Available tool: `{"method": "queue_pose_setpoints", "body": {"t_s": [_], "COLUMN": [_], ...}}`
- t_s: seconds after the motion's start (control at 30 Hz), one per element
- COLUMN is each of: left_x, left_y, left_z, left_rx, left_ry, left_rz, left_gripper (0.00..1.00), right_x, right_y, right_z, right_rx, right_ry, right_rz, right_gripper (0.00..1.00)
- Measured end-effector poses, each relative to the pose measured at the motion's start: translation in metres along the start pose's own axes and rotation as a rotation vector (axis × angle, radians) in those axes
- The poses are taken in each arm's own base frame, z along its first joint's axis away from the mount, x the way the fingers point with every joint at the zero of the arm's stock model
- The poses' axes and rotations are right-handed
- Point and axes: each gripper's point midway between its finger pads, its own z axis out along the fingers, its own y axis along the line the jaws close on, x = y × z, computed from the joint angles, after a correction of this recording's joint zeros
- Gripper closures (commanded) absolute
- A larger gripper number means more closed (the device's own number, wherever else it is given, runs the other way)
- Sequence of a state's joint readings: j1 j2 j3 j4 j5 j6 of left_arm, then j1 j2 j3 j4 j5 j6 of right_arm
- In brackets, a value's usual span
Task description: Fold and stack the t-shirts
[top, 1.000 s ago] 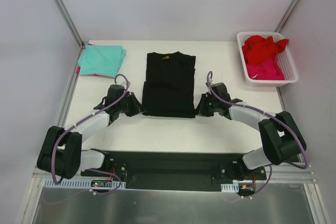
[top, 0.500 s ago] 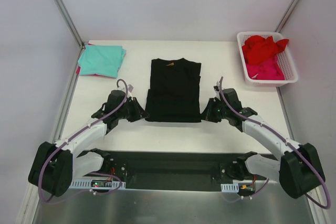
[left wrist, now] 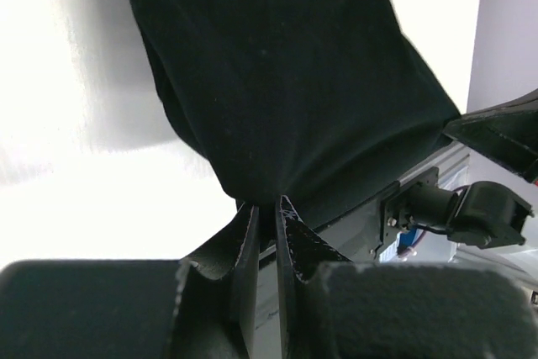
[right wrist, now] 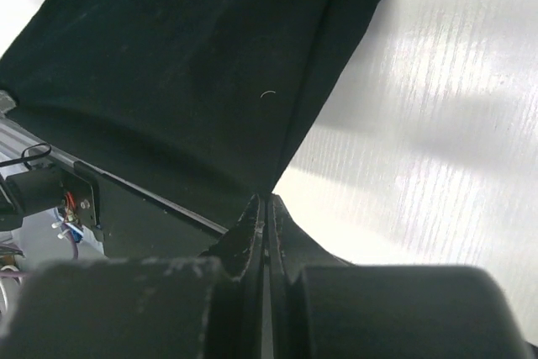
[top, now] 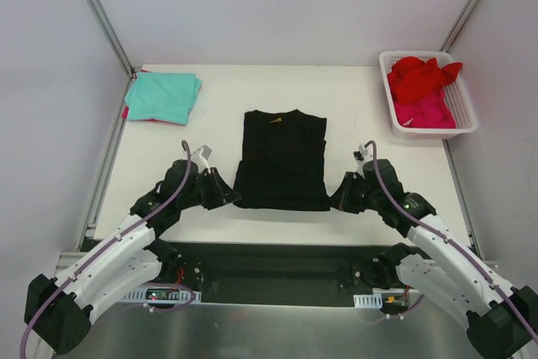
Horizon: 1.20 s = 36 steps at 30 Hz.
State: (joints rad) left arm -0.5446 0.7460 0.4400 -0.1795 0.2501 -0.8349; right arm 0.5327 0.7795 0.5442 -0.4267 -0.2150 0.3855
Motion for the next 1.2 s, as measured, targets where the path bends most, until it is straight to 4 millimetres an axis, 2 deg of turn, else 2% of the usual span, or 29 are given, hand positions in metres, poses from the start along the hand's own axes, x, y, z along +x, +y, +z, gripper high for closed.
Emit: {"method": "queue_pose_setpoints", "body": {"t_s": [0.13,0.3,0.4,0.53,0.73,0.93,1.2], "left_x": [-0.013,-0.042,-0.056,-0.073,-0.096,-0.127,-0.169], "left_y": [-0.016,-0.041,-0.047,-0.049,-0.049,-0.041,-0.044], "left_z": [-0.012,-0.019,-0.016,-0.004,0.016,0.037,0.068], "left_rx": [0.007,0.009,-0.02,-0.077,-0.132,-0.159,-0.155], "left_ry": [-0.029,-0.084,-0.099,-0.106,-0.106,-0.109,-0.112], "left_rz": [0.008,0.036,0.054,0.083,0.113,0.09,0.095], "left_gripper": [1.0,1.0,1.0,1.0,1.0,1.0,1.0], "right_x": [-0.004,-0.03,-0.047,-0.07,-0.095,-0.124,-0.156], "right_y": [0.006,0.021,0.026,0.03,0.018,0.019,0.012], "right_z": [-0.01,-0.023,-0.026,-0.02,-0.006,0.009,0.034], "right_rx": [0.0,0.011,0.037,0.082,0.14,0.131,0.147], "right_ry": [-0.006,-0.057,-0.072,-0.079,-0.065,-0.066,-0.049], "right_rz": [-0.001,-0.022,-0.045,-0.076,-0.063,-0.046,-0.027], "right_gripper": [0.99,0.99,0.99,0.99,0.99,0.99,0.99]}}
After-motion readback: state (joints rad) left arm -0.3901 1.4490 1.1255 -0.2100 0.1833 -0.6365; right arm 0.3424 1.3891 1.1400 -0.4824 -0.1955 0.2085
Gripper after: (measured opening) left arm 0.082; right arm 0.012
